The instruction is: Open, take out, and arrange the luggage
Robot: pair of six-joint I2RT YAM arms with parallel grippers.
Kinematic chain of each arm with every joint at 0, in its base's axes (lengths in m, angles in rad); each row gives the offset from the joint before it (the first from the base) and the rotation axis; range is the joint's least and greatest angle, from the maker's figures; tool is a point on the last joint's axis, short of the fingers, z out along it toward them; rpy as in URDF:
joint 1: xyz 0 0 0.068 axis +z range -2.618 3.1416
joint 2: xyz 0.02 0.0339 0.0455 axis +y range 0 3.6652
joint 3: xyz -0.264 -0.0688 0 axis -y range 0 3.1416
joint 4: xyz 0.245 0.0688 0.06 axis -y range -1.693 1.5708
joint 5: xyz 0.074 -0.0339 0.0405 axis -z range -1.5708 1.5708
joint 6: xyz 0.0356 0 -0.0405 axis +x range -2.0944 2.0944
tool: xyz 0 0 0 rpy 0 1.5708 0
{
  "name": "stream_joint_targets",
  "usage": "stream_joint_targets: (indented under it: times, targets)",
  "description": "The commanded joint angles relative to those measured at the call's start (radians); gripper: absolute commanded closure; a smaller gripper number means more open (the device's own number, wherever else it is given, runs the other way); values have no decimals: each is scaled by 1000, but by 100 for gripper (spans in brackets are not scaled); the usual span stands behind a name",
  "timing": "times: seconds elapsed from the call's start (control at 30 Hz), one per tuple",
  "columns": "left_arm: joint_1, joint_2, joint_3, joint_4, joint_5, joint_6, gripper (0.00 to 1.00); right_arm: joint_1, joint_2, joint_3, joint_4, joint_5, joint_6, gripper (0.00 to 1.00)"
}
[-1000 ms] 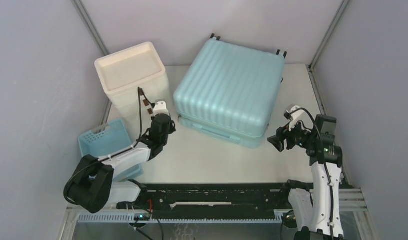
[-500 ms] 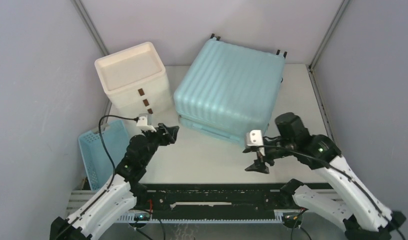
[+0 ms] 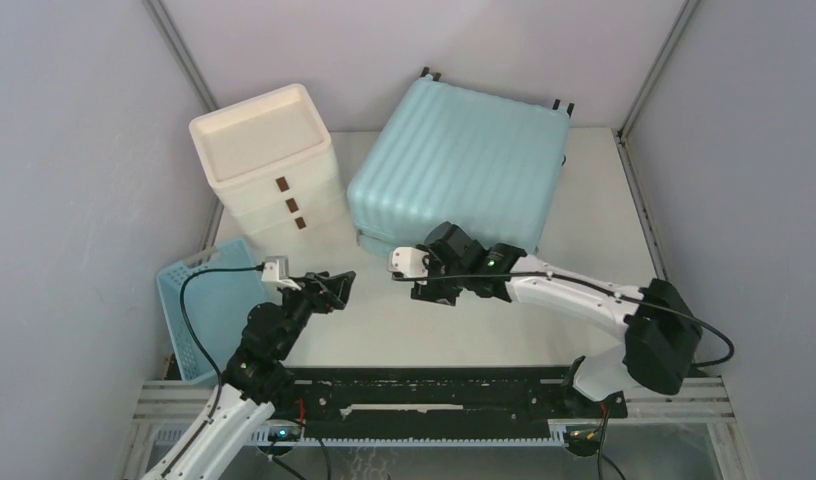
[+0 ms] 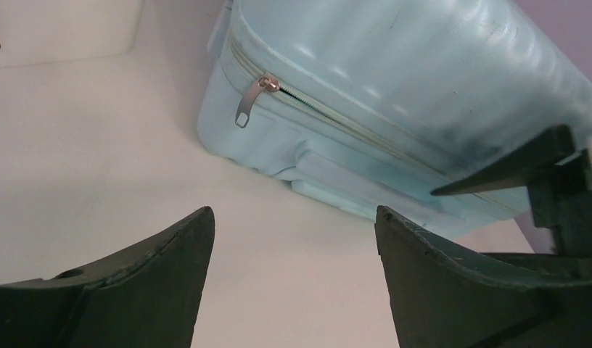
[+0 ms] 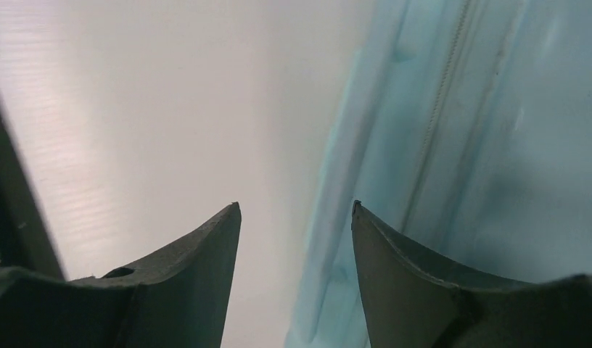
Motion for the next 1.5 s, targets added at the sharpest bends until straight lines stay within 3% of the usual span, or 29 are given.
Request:
stream_joint_targets:
  times: [0.0, 0.27, 0.5, 0.63, 0.77, 0.97, 1.07, 1.2, 1.47]
  targets:
    - [4, -68, -35, -29, -13, -27, 15, -3, 67, 33, 183, 164, 28, 35]
    - [4, -57, -70, 50, 54, 9, 18, -17, 193, 32, 201, 213, 46, 49]
    - [-7, 67, -103, 235, 173, 42, 26, -66, 160, 30, 88, 92, 77, 87]
    - [-83, 160, -97, 302, 184, 84, 27, -128, 58, -20, 24, -18, 71, 99]
    - [-184, 250, -95, 373, 157, 113, 26, -192, -64, -103, -33, -92, 40, 100]
    - [-201, 305, -144, 506, 185, 76, 26, -317, -279, -241, -126, -224, -48, 100]
    - [-265, 356, -124, 558, 176, 104, 26, -336, -360, -290, -146, -275, -46, 100]
    - [-319, 500, -55, 600, 138, 98, 26, -346, -400, -318, -156, -338, -42, 100]
    - [-319, 851, -7, 931, 218, 20, 29, -370, -411, -318, -161, -354, -44, 100]
